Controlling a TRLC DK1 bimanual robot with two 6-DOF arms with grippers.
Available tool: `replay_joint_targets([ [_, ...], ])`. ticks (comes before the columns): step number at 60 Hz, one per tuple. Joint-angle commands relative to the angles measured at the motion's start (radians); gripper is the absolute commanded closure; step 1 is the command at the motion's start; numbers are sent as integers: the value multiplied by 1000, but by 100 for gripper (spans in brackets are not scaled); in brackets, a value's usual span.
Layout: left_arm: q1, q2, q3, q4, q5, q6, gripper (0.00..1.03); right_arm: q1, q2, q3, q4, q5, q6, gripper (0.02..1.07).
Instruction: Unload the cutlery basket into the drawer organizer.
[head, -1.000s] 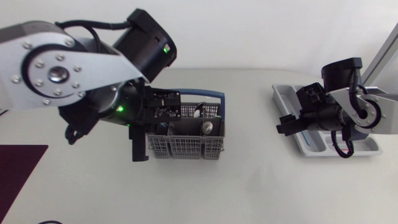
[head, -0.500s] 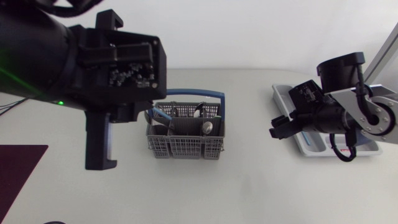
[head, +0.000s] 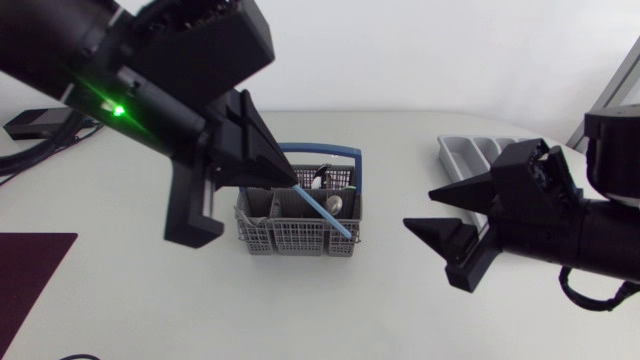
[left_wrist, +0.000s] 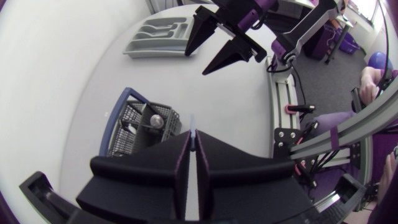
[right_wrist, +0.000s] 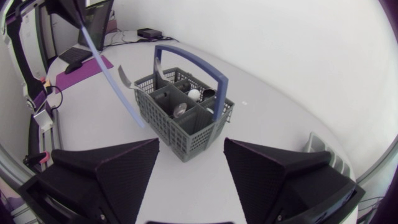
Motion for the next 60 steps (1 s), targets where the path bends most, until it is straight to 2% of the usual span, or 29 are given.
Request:
replay_joint_targets([
  [1, 23, 56, -35, 7, 74, -34, 100, 51, -18, -25, -13, -12, -10, 32],
  [7, 34, 94, -31, 14, 150, -43, 100, 92, -13, -22, -10, -13, -6, 32],
  [14, 31, 134, -21, 15, 187, -53, 100, 146, -1, -23, 11, -19, -3, 47],
  [18, 32, 152, -15, 17, 209, -56, 100, 175, 8, -22, 17, -21, -1, 48],
  [35, 29, 194, 25, 17, 233, -74, 100, 266, 87, -28, 62, -27, 30, 48],
  [40, 26, 198, 31, 17, 235, -76, 100, 269, 110, -34, 82, -26, 30, 57],
  [52, 32, 200, 46, 17, 247, -80, 100, 272, 142, -49, 108, -24, 30, 61],
  [60, 38, 201, 43, 17, 258, -79, 100, 273, 150, -51, 117, -22, 30, 82],
])
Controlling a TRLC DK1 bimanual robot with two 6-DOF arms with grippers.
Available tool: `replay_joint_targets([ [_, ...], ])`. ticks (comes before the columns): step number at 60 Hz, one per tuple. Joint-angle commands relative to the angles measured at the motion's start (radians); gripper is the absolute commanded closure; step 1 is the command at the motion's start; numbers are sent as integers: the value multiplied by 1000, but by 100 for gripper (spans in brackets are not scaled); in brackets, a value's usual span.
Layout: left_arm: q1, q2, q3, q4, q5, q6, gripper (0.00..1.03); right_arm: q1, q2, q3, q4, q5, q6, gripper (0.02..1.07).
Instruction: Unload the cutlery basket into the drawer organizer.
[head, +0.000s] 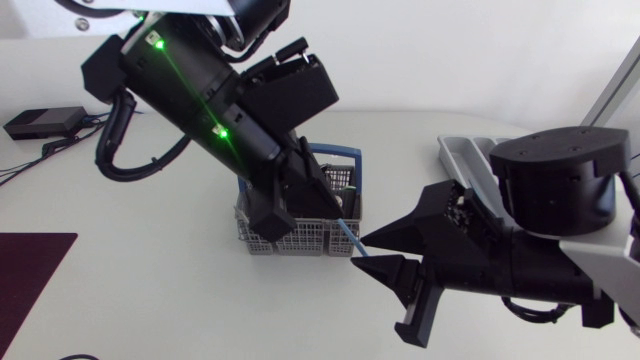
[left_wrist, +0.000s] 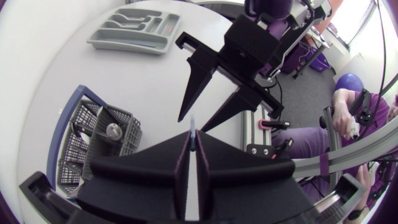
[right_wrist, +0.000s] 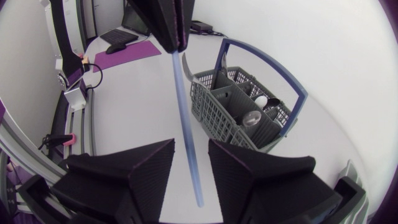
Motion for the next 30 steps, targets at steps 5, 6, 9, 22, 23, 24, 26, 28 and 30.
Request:
replay_joint_targets([
  [5, 15, 19, 24, -1, 21, -20, 100, 11, 19, -30, 19, -1, 21, 89],
  [6, 15, 19, 24, -1, 21, -20, 100, 11, 20, -31, 19, 0, 23, 89],
  [9, 15, 19, 22, -1, 21, -20, 100, 11, 20, -31, 22, 4, 23, 95],
  [22, 22, 19, 22, -1, 21, -20, 100, 13, 19, -41, 19, 14, 23, 101],
  [23, 22, 19, 24, -1, 21, -20, 100, 13, 17, -42, 19, 14, 23, 101],
  [24, 22, 19, 22, -1, 21, -20, 100, 13, 16, -44, 19, 14, 23, 101],
  [26, 24, 19, 24, -1, 21, -20, 100, 13, 14, -45, 19, 14, 23, 101],
  [28, 25, 19, 24, -1, 21, -20, 100, 13, 13, -48, 19, 14, 23, 101],
  [30, 25, 19, 22, -1, 21, -20, 100, 13, 11, -50, 17, 13, 21, 101],
])
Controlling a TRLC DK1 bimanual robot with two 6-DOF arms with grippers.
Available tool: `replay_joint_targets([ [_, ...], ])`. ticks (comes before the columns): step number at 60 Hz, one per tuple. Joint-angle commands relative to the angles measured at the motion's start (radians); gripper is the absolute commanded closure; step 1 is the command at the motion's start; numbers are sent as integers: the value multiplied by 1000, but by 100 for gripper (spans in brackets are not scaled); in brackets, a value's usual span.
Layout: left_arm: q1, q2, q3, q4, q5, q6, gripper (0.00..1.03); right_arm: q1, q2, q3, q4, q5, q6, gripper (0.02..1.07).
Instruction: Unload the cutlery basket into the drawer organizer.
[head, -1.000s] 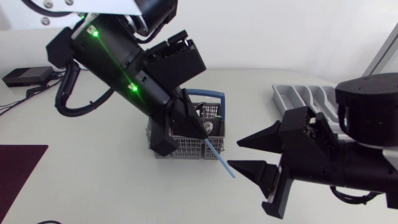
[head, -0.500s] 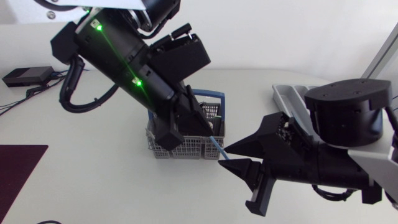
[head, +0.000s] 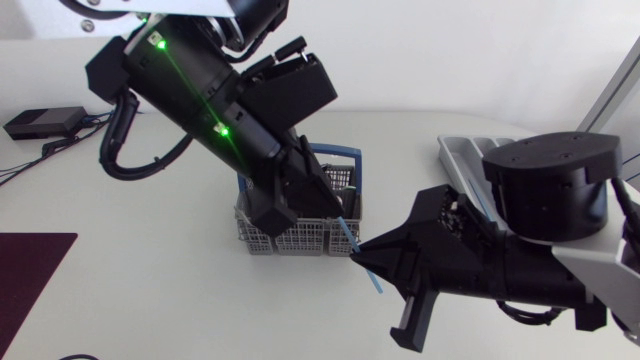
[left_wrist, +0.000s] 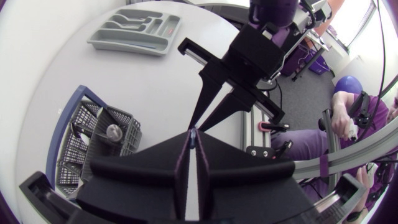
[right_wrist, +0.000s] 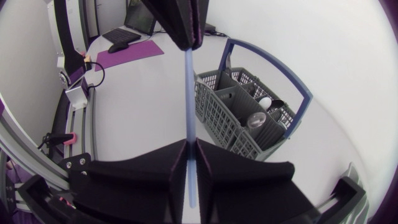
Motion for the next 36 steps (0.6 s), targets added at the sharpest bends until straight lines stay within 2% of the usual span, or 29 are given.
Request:
replay_joint_targets([
  [1, 12, 14, 22, -9, 6, -20, 99, 0, 1, -38, -2, 9, 25, 101],
  [2, 12, 14, 22, -9, 6, -20, 98, 0, -1, -40, -2, 9, 25, 101],
  [4, 12, 14, 25, -9, 6, -20, 89, 0, -2, -41, -4, 9, 25, 101],
  [11, 22, 14, 44, -2, 7, -24, 48, 1, -15, -49, -16, 8, 23, 101],
  [12, 23, 14, 48, 4, 6, -26, 39, 1, -18, -51, -21, 8, 25, 101],
  [18, 45, 8, 75, 56, 7, -66, 14, -3, -42, -69, -39, 9, 23, 101],
  [23, 74, -7, 87, 114, 6, -102, 5, -17, -67, -86, -58, 12, 19, 101],
  [27, 92, -13, 87, 151, 6, -119, 5, -54, -82, -95, -76, 17, 5, 101],
  [36, 131, -19, 81, 159, 6, -115, 5, -224, -107, -106, -116, 8, -76, 101],
])
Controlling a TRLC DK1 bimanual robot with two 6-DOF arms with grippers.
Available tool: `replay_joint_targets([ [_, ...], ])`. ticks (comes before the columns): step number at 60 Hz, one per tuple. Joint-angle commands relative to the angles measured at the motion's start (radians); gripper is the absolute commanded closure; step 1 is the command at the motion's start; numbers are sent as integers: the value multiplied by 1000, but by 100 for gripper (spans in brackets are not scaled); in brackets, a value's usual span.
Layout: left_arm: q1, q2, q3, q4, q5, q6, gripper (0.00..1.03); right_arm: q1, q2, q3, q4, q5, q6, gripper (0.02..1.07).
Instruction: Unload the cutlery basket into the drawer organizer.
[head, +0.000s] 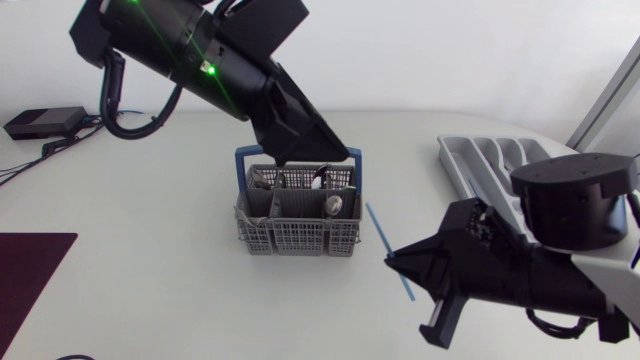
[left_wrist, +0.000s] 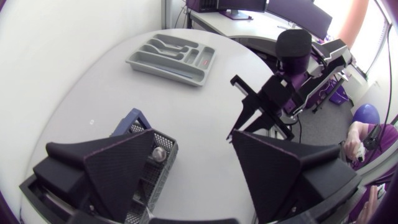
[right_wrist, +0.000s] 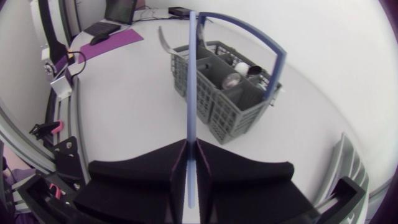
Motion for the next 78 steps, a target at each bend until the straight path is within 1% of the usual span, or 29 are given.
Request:
replay_joint_targets([
  [1, 26, -20, 15, 8, 7, -18, 5, -107, -9, -30, -22, -6, -60, 101],
  [7, 61, -34, -1, 20, 1, -15, 5, -277, 28, -21, -16, -50, -123, 101],
  [12, 83, -52, -26, 37, -23, -14, 5, -437, 113, 14, 9, -73, -172, 101],
  [19, 83, -83, -80, 70, -65, -4, 6, -596, 253, 79, 56, -82, -197, 101],
  [23, 77, -100, -121, 93, -111, 8, 6, -681, 350, 140, 69, -84, -198, 101],
  [29, 55, -129, -186, 129, -176, 25, 6, -767, 475, 232, 78, -79, -180, 101],
  [34, 41, -157, -242, 159, -228, 43, 6, -813, 578, 307, 79, -56, -157, 101],
  [46, 40, -210, -331, 190, -302, 83, 6, -868, 772, 445, 73, 16, -115, 101],
  [57, 40, -290, -439, 228, -375, 128, 6, -896, 916, 531, 59, 42, -88, 101],
  [62, 41, -318, -472, 235, -395, 146, 6, -899, 971, 560, 42, 45, -77, 101],
  [73, 54, -378, -514, 241, -423, 174, 6, -886, 1045, 585, 42, 89, -45, 101],
  [77, 54, -394, -534, 247, -438, 181, 6, -879, 1066, 589, 44, 99, -39, 100],
  [78, 54, -401, -540, 248, -440, 186, 6, -876, 1071, 588, 44, 102, -37, 98],
])
